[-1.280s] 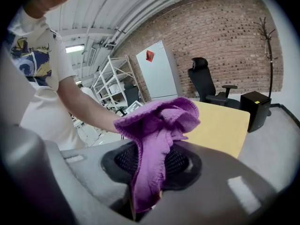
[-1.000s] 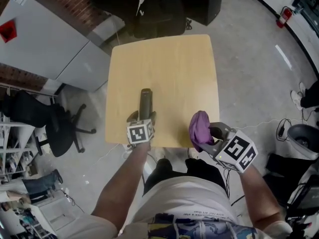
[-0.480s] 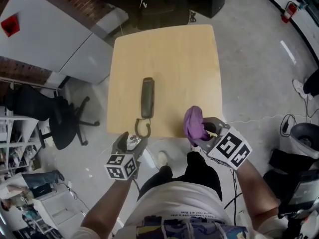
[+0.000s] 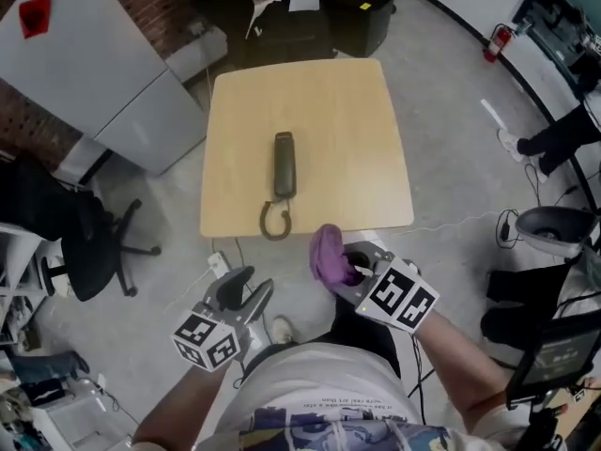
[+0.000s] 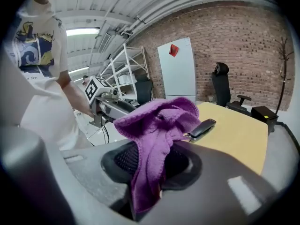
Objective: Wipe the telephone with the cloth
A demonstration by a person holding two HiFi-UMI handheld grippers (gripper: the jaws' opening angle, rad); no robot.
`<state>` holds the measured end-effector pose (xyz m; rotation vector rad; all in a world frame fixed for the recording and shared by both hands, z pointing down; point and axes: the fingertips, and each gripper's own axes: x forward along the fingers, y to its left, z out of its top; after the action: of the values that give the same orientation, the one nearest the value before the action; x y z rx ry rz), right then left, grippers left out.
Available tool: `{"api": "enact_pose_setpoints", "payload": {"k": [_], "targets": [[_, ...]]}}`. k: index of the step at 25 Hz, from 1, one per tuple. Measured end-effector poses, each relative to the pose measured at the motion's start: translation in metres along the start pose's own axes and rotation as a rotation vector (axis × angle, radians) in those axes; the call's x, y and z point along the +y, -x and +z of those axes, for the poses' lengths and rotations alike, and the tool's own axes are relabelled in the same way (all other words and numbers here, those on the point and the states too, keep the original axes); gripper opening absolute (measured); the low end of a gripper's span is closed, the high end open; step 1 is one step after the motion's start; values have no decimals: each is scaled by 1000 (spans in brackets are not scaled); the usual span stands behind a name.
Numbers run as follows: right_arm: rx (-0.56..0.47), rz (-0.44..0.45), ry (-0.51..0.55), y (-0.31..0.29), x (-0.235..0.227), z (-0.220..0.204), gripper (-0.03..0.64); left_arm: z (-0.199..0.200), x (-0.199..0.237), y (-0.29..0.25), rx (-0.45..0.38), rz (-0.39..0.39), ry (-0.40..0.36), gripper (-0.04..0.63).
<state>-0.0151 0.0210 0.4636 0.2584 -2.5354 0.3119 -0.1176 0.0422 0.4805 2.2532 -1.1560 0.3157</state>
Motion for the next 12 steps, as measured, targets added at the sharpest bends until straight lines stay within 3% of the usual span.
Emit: {"api": "enact_pose_setpoints", "payload": {"k": [4, 6, 12], "targets": [[37, -60, 13, -27, 64, 13, 112, -6, -5, 47, -44, -121, -54, 108], [56, -71, 8, -41, 93, 18, 112, -13, -8, 64, -50, -180, -72, 21], [73, -131, 15, -46, 155, 24, 112, -49, -39, 109, -18, -294, -116, 3]]}}
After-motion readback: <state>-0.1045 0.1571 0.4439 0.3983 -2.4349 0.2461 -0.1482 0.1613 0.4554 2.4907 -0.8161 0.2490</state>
